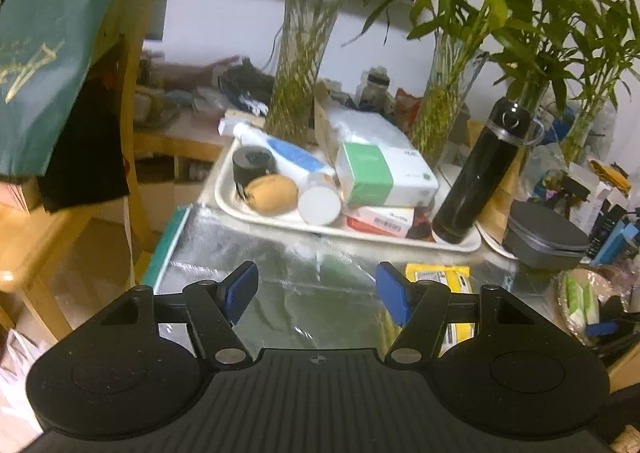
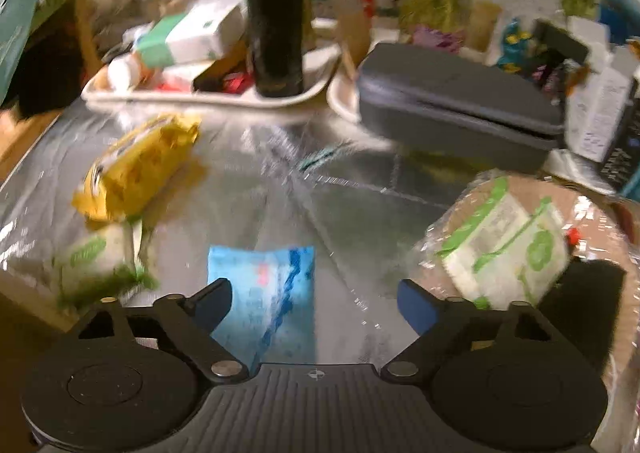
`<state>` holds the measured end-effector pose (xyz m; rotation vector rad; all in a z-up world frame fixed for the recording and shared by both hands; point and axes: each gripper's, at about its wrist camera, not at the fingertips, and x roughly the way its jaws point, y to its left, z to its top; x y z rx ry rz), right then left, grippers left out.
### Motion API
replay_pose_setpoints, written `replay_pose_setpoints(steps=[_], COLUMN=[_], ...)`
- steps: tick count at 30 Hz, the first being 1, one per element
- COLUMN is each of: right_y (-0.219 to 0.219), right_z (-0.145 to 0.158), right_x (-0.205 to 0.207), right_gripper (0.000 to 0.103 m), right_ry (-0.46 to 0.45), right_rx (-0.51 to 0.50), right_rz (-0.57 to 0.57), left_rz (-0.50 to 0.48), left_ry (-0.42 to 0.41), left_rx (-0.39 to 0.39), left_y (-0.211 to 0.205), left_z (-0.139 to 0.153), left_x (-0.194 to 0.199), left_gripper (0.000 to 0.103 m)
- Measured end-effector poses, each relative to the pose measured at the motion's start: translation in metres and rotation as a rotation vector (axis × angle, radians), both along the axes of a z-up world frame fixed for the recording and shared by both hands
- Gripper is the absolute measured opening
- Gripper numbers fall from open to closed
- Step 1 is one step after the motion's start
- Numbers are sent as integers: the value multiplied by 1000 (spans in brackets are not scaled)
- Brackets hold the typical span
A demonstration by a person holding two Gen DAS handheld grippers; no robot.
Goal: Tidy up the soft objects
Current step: 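Move the left tool to the yellow packet while the right tool reaches the blue wipes packet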
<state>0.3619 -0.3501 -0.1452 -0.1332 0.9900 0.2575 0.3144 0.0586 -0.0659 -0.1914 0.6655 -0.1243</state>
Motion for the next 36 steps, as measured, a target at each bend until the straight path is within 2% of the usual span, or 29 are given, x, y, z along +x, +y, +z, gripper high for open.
replay_pose_setpoints(steps=[4,8,13,17,24,26,28,30,32,36], right_y=[3,9,15,21,7,2,-2,0,4,6], right_z=[-13,-22,-28,-29,-28,-28,-29,-31,-32,-33], right_x=[3,3,3,1,20,28,32,33,32,31], right_gripper=[67,67,73,80,76,74,77,83,84,85], right_ry=[54,96,83,20,-36,-4,38,75,101,164], right_rx=[11,52,53,-34,-107,-68,-29,-32,-53,-28], right_rz=[87,174,239,276,148,90,55,32,-7,-117], left_rz=[-28,-22,13,11,-2,-2,-4,-5,-7,-20], left_ry=[4,6,12,24,36,36,36,37,40,46], left_rx=[26,29,53,54,64,68,70,71,73,77], left_y=[-6,-5,-2,-2,-5,-6,-6,-7,-9,-13], left_z=[-2,-2,-3,-4,-7,-7,-7,-7,-8,-11], left_x=[1,2,4,7,9,10,10,11,12,16], left_gripper=[64,64,65,64,64,65,64,65,64,65])
